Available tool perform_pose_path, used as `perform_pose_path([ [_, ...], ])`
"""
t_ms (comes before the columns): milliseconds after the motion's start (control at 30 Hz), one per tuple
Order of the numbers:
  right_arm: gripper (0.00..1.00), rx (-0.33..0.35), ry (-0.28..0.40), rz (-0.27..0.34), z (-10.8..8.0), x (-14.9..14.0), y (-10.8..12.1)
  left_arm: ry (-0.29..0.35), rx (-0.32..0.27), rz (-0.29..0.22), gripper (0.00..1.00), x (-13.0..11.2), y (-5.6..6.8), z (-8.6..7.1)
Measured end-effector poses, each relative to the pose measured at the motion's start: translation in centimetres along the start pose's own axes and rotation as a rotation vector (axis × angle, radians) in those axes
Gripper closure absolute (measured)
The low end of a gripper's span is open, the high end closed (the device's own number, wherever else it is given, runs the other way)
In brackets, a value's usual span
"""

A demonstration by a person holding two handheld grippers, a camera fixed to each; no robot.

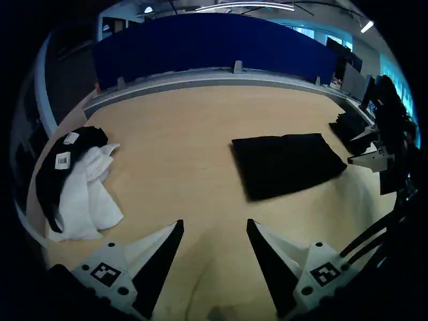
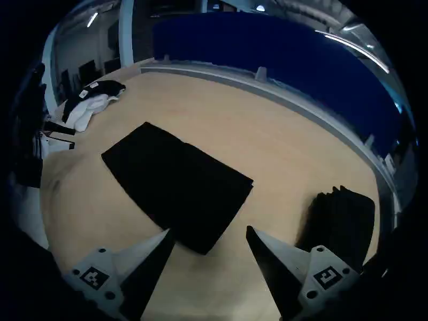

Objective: Fold towel

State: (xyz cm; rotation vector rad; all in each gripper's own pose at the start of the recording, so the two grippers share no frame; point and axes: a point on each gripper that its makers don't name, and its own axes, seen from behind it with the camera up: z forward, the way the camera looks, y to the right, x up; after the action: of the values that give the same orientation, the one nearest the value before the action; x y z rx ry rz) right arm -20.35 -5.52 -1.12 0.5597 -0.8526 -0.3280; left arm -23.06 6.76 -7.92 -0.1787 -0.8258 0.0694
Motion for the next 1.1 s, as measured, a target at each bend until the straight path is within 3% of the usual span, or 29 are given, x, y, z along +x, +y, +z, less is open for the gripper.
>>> perform_pose_path([
  [367, 0.02, 0.063, -0.068, -0.092, 0.6, -1.5, -0.4, -0.034, 0.038, -0.045, 0.13, -4.2, -1.0, -3.1],
  [600, 0.25, 0.088, -0.100, -0.085, 1.2, -2.7, -0.6, -0.042, 0.038, -0.074, 0.13, -5.0, -0.9, -3.8],
  [1100, 0.70, 0.115, -0.126, -0.058, 1.5, -4.1, -1.3, -0.045, 0.029, -0.069, 0.13, -5.5, -0.6, -4.6],
])
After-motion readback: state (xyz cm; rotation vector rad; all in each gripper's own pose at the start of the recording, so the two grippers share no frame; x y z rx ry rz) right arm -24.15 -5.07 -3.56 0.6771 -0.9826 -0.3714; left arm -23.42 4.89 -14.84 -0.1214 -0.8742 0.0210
